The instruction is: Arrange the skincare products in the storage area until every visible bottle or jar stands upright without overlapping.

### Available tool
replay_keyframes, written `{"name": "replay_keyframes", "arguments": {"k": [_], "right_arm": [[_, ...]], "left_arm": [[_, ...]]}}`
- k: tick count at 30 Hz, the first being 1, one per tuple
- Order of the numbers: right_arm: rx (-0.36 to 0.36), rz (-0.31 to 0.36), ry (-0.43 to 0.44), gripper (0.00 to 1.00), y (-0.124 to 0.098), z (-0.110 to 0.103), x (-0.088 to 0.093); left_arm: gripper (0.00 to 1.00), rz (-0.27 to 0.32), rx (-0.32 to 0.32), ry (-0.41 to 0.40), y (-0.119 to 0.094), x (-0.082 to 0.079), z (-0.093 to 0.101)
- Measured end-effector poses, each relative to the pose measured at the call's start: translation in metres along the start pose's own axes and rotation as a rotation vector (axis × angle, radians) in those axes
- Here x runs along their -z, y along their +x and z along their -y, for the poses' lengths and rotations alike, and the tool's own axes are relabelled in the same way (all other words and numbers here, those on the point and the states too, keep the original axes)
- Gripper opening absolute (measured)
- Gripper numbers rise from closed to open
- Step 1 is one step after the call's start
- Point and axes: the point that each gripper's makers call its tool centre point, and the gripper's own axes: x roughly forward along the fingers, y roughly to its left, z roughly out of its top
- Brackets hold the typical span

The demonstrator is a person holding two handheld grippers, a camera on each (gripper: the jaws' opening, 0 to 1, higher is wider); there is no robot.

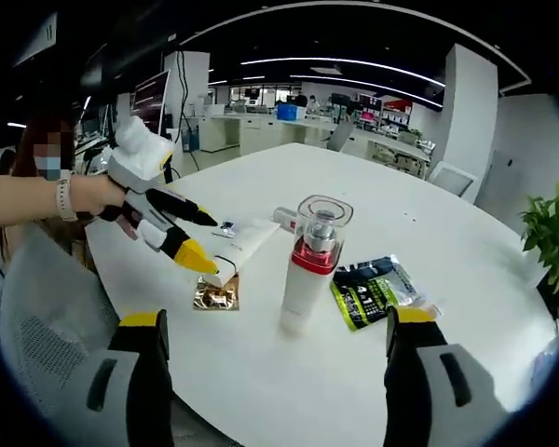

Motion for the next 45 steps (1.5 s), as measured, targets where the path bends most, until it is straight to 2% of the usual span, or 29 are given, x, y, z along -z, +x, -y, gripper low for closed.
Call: {"name": "replay_keyframes", "arguments": {"k": [4,7,11,13,15,17,21,28,31,34,39,45], "right_arm": [[-0.002,-0.003,0.002,0.90,-0.001,0.001,0.001],[0.005,-0.001,0.025,0.87,-0.001,0.004,0.001],[-0.011,-0.004,0.032,0.81,-0.002,0.002,0.002],[-0.020,-0.009,0.030,0.79,-0.002,0.000,0.004],[-0.028,-0.015,0.027,0.75,-0.002,-0.002,0.005],[-0.038,-0.014,0.038,0.72,-0.001,-0.003,0.006],[-0.037,-0.019,0.033,0.70,-0.001,-0.002,0.007],[-0.047,-0.036,0.046,0.67,0.000,-0.003,0.011],[-0.050,-0.038,0.053,0.66,0.000,-0.003,0.012],[-0.055,-0.036,0.059,0.65,0.001,-0.005,0.011],[-0.063,-0.039,0.055,0.64,0.001,-0.007,0.010],[-0.076,-0.034,0.060,0.63,0.002,-0.011,0.008]], "left_arm": [[0.80,-0.026,-0.024,-0.013,0.013,0.001,-0.007],[0.85,-0.034,-0.055,-0.027,0.022,0.002,-0.013],[0.75,-0.056,-0.042,-0.056,0.031,0.003,-0.012],[0.76,-0.063,-0.049,-0.052,0.036,0.004,-0.012],[0.77,-0.085,-0.083,-0.057,0.040,0.008,-0.018],[0.75,-0.065,-0.103,-0.045,0.042,0.004,-0.021],[0.66,-0.070,-0.108,-0.061,0.048,0.002,-0.021],[0.63,-0.091,-0.158,0.005,0.052,-0.004,-0.028],[0.59,-0.118,-0.179,0.071,0.054,-0.002,-0.031],[0.57,-0.131,-0.185,0.105,0.056,-0.003,-0.031],[0.56,-0.147,-0.178,0.107,0.058,-0.004,-0.034],[0.40,-0.153,-0.177,0.112,0.056,-0.003,-0.040]]}}
